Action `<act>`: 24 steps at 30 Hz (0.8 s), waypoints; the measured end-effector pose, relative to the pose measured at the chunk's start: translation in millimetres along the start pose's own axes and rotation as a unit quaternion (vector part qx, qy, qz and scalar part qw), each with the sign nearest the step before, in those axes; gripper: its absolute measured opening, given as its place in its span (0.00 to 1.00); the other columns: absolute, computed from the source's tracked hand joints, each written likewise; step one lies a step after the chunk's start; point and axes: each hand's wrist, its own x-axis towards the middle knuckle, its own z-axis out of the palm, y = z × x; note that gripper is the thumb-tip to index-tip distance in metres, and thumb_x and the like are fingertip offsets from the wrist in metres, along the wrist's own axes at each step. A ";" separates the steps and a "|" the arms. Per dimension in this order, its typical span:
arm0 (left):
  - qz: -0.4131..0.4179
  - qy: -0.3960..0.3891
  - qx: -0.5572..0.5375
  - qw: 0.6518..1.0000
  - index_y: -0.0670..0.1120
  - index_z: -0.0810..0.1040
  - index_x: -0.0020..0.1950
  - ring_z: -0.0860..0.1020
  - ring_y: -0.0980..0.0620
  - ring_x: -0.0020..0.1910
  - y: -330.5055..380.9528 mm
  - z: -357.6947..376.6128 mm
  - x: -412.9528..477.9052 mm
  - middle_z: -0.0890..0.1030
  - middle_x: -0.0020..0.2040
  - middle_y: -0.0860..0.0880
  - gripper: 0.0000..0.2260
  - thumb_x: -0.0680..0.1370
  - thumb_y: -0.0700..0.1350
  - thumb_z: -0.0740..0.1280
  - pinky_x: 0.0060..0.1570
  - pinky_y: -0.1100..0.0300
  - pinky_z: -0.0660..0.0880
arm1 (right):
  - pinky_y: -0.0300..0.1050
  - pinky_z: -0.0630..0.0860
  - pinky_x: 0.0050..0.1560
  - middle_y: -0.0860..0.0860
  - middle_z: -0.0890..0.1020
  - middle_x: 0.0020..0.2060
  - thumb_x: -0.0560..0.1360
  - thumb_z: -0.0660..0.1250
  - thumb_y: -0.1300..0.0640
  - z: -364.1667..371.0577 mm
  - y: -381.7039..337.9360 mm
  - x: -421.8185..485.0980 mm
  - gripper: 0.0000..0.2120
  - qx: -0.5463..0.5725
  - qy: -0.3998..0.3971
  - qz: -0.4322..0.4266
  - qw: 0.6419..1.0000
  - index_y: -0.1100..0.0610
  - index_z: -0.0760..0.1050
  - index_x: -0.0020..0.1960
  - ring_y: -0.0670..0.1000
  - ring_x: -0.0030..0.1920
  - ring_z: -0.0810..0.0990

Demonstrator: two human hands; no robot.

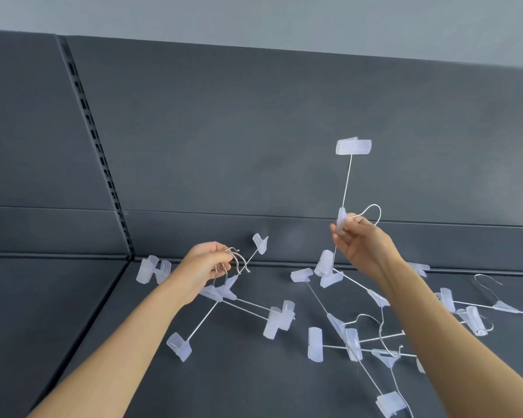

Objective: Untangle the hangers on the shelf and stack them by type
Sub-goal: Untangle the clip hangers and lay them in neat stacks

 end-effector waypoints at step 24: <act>0.007 0.053 -0.001 0.999 0.40 0.76 0.40 0.78 0.50 0.38 -5.5 2.3 -4.6 0.77 0.36 0.44 0.04 0.75 0.35 0.66 0.44 0.58 0.77 | 0.31 0.57 0.14 0.52 0.72 0.21 0.79 0.50 0.65 -1.6 11.2 3.4 0.12 -0.007 0.066 0.237 0.969 0.63 0.70 0.43 0.43 0.17 0.66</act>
